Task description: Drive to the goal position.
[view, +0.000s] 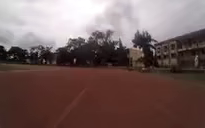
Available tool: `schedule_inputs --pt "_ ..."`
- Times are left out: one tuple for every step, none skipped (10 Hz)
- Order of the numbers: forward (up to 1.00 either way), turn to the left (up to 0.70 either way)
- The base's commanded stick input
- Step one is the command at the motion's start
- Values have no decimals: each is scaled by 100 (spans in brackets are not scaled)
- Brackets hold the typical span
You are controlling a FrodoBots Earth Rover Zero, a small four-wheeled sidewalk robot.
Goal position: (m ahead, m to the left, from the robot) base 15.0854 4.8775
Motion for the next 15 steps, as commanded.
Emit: schedule_inputs --pt "70 0" --pt "70 0" --pt "70 0" --pt "70 0" --pt "70 0" --pt "70 0" --pt "70 0" --pt "70 0" --pt "70 0" --pt "70 0" --pt "70 0" --pt "70 0" --pt "70 0" --pt "70 0" --pt "70 0"
